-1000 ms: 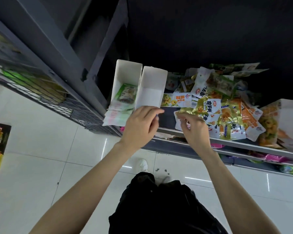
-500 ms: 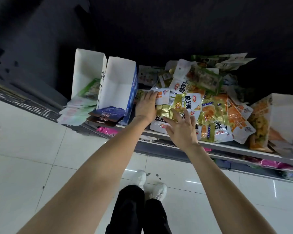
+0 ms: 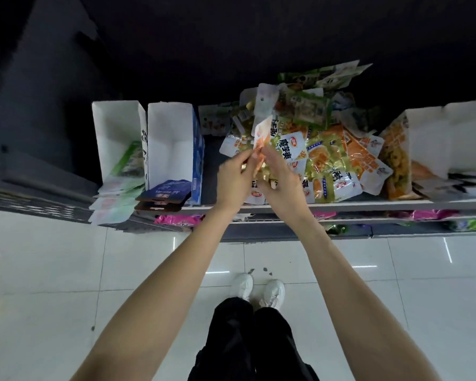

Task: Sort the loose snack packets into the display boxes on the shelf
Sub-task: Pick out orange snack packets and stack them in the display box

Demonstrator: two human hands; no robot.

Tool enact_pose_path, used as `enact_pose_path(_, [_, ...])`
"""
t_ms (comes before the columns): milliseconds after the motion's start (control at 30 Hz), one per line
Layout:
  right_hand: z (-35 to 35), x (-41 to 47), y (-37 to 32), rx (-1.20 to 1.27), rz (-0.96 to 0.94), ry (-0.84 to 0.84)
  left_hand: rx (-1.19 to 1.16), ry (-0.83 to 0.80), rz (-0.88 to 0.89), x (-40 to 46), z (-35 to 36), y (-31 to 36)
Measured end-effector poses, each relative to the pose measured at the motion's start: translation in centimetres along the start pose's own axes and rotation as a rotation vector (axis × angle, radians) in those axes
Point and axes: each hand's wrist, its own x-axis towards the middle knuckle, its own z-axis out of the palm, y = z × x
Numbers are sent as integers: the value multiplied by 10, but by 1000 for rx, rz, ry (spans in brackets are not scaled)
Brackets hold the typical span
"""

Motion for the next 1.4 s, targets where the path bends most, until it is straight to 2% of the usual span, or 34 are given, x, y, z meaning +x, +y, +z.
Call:
enact_pose_path(67, [-7, -17, -28, 344, 104, 19, -17, -32, 74, -18, -9, 17])
enact_pose_path(133, [-19, -33, -53, 574, 181, 112, 172, -42, 289, -34, -18, 30])
enact_pose_path(200, [-31, -48, -69, 633, 216, 223, 359, -53, 538, -47, -25, 41])
enact_pose_path(267, [-44, -60, -79, 666, 282, 363, 410, -86, 719, -52, -26, 49])
enact_pose_path(300, [-51, -67, -80, 647, 304, 422, 410, -123, 772, -53, -26, 52])
enact_pose_path(400, [-80, -88, -67, 378, 311, 522, 385, -288, 838, -52, -25, 67])
enact_pose_path(500, [-112, -109, -60, 296, 290, 507, 264, -427, 623, -46, -25, 95])
enact_pose_path(600, [-141, -123, -52, 276, 266, 485, 182, -702, 287, -33, -12, 117])
enact_pose_path(667, [-157, -133, -42, 263, 261, 470, 205, -825, 222, -29, 4, 121])
enact_pose_path(733, [-173, -142, -27, 179, 267, 463, 226, -846, 234, -29, 23, 124])
enact_pose_path(867, [-207, -158, 12, 152, 288, 444, 442, -687, 404, -38, 76, 136])
enact_pose_path(933, [-231, -163, 31, 228, 302, 452, 434, -611, 432, -45, 110, 141])
enact_pose_path(1000, [-265, -166, 45, 318, 313, 485, 290, -535, 343, -51, 145, 145])
enact_pose_path(1067, [-302, -165, 55, 354, 301, 543, 88, -417, 157, -53, 176, 150])
enact_pose_path(1133, [-336, -157, 64, 218, 261, 605, -10, -298, -19, -52, 203, 152])
enact_pose_path(1200, [-362, -135, 64, -29, 173, 591, -28, -215, -153, -50, 225, 153])
enact_pose_path(1300, [-369, -91, 61, -268, -51, 441, -21, -145, -304, -45, 249, 149])
enact_pose_path(1400, [-351, -51, 66, -619, -171, 241, -103, -160, -417, -40, 267, 141])
